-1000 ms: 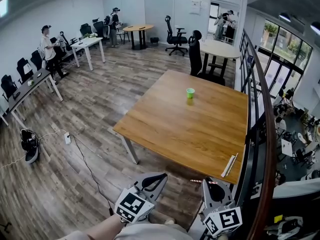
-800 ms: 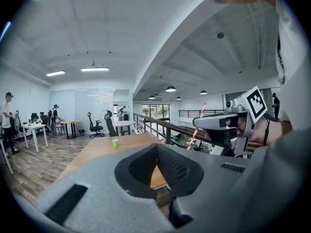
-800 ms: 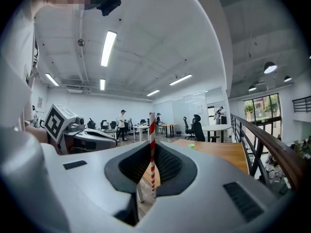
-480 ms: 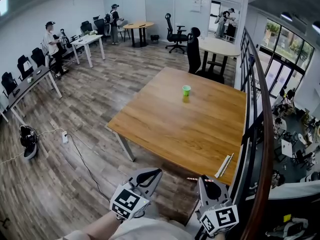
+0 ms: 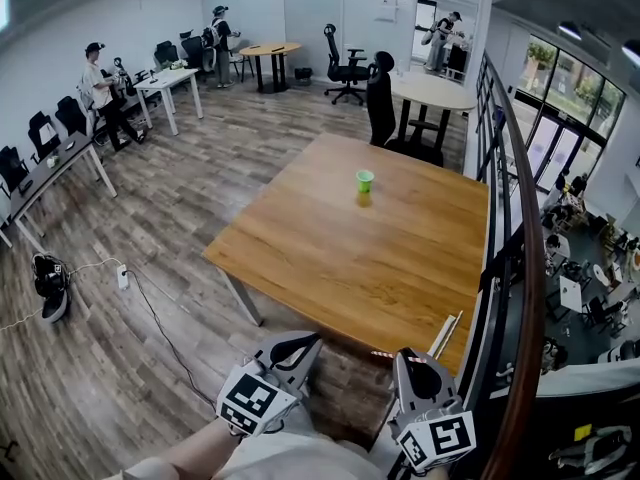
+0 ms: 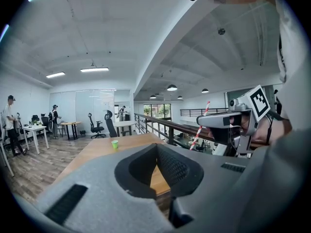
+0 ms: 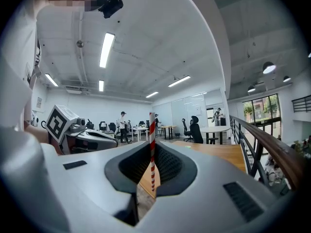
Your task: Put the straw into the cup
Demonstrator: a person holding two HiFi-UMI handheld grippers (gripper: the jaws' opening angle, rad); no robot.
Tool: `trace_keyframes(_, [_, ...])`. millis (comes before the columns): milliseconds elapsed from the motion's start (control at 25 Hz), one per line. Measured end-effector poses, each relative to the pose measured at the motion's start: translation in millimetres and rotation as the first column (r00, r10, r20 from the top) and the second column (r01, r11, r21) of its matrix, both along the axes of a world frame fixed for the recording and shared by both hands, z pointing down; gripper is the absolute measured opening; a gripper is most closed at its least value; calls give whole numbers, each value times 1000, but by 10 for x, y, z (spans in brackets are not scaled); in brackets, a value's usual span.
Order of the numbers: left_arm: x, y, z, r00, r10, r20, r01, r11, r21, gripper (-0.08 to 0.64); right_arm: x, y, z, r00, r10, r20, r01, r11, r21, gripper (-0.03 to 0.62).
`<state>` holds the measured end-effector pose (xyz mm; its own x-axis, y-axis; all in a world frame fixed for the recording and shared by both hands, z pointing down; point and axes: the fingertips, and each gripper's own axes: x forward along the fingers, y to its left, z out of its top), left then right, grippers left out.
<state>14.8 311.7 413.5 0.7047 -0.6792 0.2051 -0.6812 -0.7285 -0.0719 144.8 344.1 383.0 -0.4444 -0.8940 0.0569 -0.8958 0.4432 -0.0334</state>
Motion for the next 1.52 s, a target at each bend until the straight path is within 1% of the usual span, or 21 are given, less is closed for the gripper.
trace_keyframes(240, [-1,-385,-17,1000,16,-7,-15,1000,5,15,-49,-369,41,1000,-1,-7,1,1000,-11,34])
trace_keyframes(600, [-202,-1197,67,1000,4,-16,-5,1000,-19,14,-239,-1187,151,1000,-14,-25,13,999,-40,34])
trace_keyframes(800, [-370,-1806,160,1000,23,-21,-24,999,-33,15,-397,-1793,251,999,9,-36,-11,998,-55,34])
trace_keyframes(1160, [-508,-2985,84,998,64,-29,-66,996,-58,15,-521,-2936,208,997,57,-46,-61,994,-89,34])
trace_keyframes(1360, [-581,-3660,62,996,81,-29,-82,995,-62,14,-604,-3598,115,996,65,-56,-69,995,-77,34])
trace_keyframes(1520, [-603,-4140,17,994,101,-31,-104,992,-74,14,-624,-4091,9,994,89,-60,-94,993,-74,34])
